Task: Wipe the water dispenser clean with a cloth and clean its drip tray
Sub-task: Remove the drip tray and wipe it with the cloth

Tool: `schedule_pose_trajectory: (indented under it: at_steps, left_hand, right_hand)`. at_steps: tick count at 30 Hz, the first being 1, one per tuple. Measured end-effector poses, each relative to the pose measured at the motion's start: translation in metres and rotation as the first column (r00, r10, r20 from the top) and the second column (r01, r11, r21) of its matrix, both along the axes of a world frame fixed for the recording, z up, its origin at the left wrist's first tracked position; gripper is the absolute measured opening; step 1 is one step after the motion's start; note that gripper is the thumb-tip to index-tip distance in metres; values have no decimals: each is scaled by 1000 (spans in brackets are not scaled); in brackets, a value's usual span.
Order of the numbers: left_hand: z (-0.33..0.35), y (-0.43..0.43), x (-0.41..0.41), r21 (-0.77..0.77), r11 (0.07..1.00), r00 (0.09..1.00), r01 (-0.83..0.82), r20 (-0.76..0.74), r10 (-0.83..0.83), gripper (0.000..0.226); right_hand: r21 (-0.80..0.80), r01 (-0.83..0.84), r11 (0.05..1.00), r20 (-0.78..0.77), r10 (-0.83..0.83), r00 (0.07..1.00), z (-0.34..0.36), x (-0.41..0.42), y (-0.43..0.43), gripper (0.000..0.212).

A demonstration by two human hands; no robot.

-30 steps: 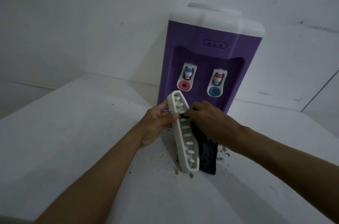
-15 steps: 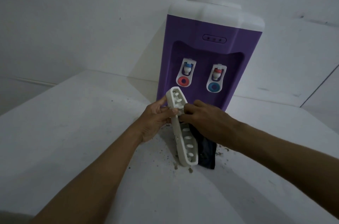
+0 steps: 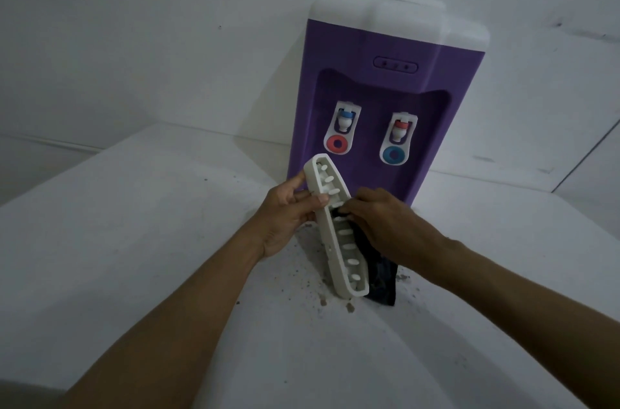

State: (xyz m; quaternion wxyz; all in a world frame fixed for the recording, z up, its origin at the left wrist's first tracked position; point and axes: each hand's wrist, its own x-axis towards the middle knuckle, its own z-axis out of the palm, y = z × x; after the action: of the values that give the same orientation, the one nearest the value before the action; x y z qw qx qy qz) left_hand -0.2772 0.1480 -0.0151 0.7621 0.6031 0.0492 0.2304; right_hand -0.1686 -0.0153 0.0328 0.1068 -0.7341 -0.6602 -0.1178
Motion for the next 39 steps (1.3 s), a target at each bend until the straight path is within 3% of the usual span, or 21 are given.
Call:
schedule_pose_trajectory:
  at_steps: [2,6,13,19,25,29,33,39]
  left_hand:
    - [0,2,-1,-16,1000,1000,3,0,-3,60]
    - [0,2,0,-25,1000,1000,7,-1,-7,60]
    - [1,0,1,7,1000,999,-27,-17,27,60]
    - [1,2,-1,7,1000,1000,-1,5,1,59]
    - [1,3,-2,-16,1000,1000,3,7,-3,55]
    - [1,5,-2,-29,999,1000,17,-5,-17,54]
    - [0,4,-1,-42,999,1000,3,-19,-4,52]
    - [1,5,-1,-37,999,999,3,-34,-4,49]
  right_hand:
    - [31,49,998,-10,-49,999,-2,-2,-4,28]
    - [110,-7,994,1,7,1000,-12,-15,-18,32]
    - [9,55,998,167,-56,984,-14,-20,-16,45]
    - [46,98,994,36,-100,994,-17,-18,-25,39]
    - [181,67,981,-20,-64,998,-22,-21,-38,32]
    - [12,-9,1000,53,9,999,-37,-32,-47,43]
    - [-41,-4,999,133,10,991,-35,-35,-49,46]
    - [-105,18,994,68,-11,998,-33,-39,-55,35]
